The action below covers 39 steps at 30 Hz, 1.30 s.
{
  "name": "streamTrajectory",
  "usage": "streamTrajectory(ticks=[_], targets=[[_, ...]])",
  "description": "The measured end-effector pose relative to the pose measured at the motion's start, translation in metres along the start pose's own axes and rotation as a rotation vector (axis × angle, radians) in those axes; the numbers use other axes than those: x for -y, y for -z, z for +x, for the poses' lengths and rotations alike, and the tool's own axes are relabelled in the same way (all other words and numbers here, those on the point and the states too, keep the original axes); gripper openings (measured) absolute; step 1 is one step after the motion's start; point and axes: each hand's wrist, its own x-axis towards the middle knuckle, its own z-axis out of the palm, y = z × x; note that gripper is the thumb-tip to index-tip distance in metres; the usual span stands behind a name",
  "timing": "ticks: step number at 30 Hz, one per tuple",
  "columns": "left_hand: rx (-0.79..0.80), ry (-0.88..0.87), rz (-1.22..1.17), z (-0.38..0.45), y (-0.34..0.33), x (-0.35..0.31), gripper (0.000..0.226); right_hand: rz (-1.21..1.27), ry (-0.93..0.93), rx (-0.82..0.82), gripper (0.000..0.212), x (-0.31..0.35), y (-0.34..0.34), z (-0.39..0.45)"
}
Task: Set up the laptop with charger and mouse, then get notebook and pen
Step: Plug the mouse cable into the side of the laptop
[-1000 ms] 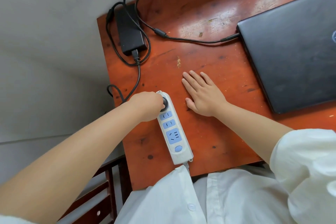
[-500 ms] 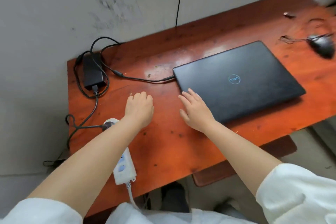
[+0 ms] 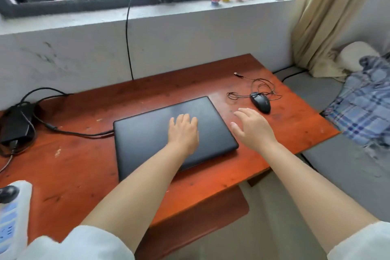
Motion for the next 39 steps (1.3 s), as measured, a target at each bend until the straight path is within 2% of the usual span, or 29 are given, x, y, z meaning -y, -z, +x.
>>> streamTrajectory(ticks=[10, 19, 25, 30, 34, 39], targets=[[-0.072, 0.017, -0.021, 0.148, 0.022, -0.060, 0.032, -0.042, -0.032, -0.008, 0.029, -0.118, 0.024, 0.124], [-0.060, 0.072, -0.015, 0.257, 0.017, -0.088, 0.035, -0.081, -0.059, 0.129, 0.029, -0.196, 0.005, 0.228], [0.001, 0.225, -0.047, 0.295, -0.023, -0.107, 0.037, -0.067, 0.041, 0.215, 0.030, -0.225, -0.049, 0.299], [0.040, 0.452, -0.150, 0.306, -0.079, -0.120, 0.049, -0.061, 0.153, 0.302, 0.033, -0.238, -0.110, 0.347], [0.091, 0.561, -0.251, 0.301, -0.117, -0.136, 0.054, -0.081, 0.175, 0.258, 0.030, -0.254, -0.141, 0.363], [0.047, 0.620, -0.273, 0.300, -0.133, -0.146, 0.053, 0.051, 0.191, 0.225, 0.024, -0.255, -0.150, 0.373]])
